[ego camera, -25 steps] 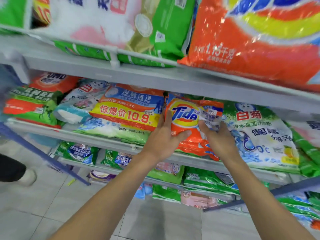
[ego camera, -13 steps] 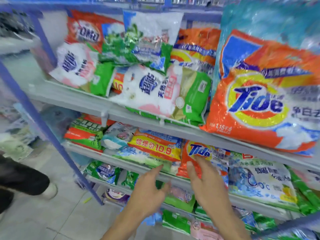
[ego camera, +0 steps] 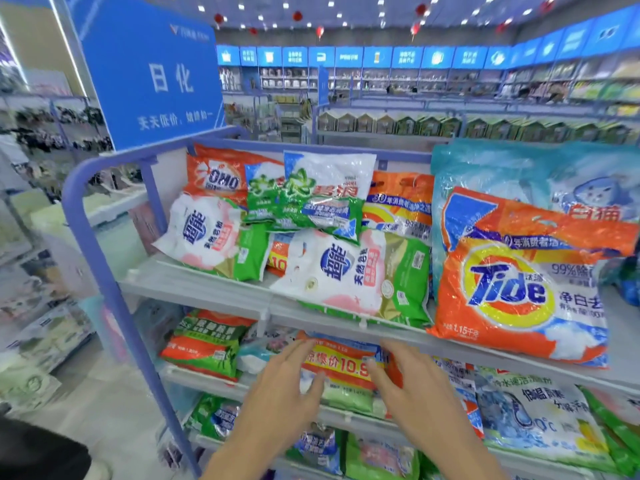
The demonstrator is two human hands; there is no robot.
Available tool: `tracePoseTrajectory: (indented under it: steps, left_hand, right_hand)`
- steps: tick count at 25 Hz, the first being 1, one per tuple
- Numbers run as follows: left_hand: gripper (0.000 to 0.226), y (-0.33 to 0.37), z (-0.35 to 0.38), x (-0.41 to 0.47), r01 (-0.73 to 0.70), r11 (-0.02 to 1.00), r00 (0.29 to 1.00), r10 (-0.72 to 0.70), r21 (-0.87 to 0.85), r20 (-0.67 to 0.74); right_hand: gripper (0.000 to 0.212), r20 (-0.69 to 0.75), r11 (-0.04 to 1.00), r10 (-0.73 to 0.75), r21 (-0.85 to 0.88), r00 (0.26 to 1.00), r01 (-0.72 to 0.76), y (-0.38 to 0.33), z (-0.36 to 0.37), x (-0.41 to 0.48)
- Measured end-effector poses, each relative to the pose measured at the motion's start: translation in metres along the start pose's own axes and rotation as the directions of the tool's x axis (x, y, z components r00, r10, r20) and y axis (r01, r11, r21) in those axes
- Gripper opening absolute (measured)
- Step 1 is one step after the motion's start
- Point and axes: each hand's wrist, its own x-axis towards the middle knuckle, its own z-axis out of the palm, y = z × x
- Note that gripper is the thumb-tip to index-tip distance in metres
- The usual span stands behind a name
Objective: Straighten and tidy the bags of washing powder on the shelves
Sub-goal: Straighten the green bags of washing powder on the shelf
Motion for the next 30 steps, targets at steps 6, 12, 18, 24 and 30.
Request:
tracePoseTrajectory:
  steps: [6, 12, 18, 24, 30]
  left_hand:
    - [0.051, -0.004, -0.062, 0.047, -0.135, 0.991, 0.981, 0.136, 0.019, -0.141]
    - [0.053, -0.017, -0.096, 0.113, -0.078, 0.995, 0.978, 0.087, 0.055, -0.192]
    - [0.05, -0.037, -0.129, 0.201, 0.092, 0.996, 0.953, -0.092, -0.013, -0.29]
    - [0.054, -0.048, -0.136, 0.263, 0.18, 0.978, 0.921, -0.206, -0.11, -0.33]
    - [0.062, -0.035, -0.146, 0.305, 0.33, 0.889, 0.895, -0.402, -0.318, -0.192]
  right_hand:
    - [0.051, -0.19, 0.998, -0.021, 0.061, 0.982, 0.033, -0.042, -0.021, 0.042]
    - [0.065, -0.266, 0.982, 0.051, 0.189, 0.963, 0.0, -0.077, -0.03, 0.119]
    - [0.078, -0.16, 0.917, 0.207, 0.376, 0.965, -0.134, -0.094, -0.04, 0.206]
    - [0.108, -0.235, 0.944, 0.265, 0.262, 0.935, -0.201, -0.091, -0.015, 0.255]
    - [0.051, -0.26, 0.818, 0.222, 0.575, 0.94, -0.034, -0.096, -0.011, 0.263]
